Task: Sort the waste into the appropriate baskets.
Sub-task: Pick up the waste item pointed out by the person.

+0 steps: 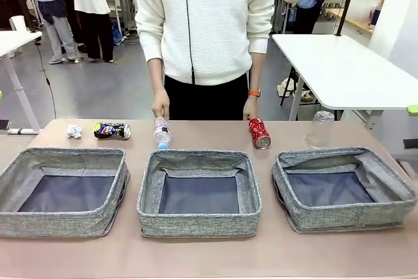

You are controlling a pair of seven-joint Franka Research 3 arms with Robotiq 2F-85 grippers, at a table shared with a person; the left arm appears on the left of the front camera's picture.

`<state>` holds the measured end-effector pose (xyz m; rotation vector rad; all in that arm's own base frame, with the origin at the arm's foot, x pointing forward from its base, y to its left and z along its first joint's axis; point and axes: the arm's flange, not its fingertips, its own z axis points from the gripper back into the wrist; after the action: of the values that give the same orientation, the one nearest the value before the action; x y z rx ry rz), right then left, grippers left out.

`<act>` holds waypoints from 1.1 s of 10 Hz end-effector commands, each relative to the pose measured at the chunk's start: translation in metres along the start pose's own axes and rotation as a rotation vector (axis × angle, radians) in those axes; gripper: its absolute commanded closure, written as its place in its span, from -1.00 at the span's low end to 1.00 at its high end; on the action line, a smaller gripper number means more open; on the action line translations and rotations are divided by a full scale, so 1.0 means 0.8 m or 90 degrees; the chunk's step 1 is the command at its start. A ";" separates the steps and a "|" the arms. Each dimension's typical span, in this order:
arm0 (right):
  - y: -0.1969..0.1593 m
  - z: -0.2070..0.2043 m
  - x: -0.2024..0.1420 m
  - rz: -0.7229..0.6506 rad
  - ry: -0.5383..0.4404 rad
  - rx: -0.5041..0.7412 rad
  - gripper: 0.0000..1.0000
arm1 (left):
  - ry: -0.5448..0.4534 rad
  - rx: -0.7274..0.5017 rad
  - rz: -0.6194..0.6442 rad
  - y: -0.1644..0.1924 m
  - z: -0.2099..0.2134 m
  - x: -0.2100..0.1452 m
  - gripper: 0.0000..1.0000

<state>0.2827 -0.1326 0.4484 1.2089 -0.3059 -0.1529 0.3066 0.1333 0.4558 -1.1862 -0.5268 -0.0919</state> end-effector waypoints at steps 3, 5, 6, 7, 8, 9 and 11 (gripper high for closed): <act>-0.002 0.001 0.004 0.017 0.002 0.005 -1.00 | -0.007 -0.014 -0.016 0.002 -0.001 0.003 -1.00; -0.002 0.001 0.004 0.017 0.002 0.005 -1.00 | -0.007 -0.014 -0.016 0.002 -0.001 0.003 -1.00; -0.002 0.001 0.004 0.017 0.002 0.005 -1.00 | -0.007 -0.014 -0.016 0.002 -0.001 0.003 -1.00; -0.002 0.001 0.004 0.017 0.002 0.005 -1.00 | -0.007 -0.014 -0.016 0.002 -0.001 0.003 -1.00; -0.002 0.001 0.004 0.017 0.002 0.005 -1.00 | -0.007 -0.014 -0.016 0.002 -0.001 0.003 -1.00; -0.002 0.001 0.004 0.017 0.002 0.005 -1.00 | -0.007 -0.014 -0.016 0.002 -0.001 0.003 -1.00; -0.002 0.001 0.004 0.017 0.002 0.005 -1.00 | 0.000 -0.001 -0.002 0.001 -0.001 0.002 -1.00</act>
<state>0.2829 -0.1328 0.4463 1.2056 -0.3010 -0.1514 0.3082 0.1330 0.4555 -1.1855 -0.5286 -0.0930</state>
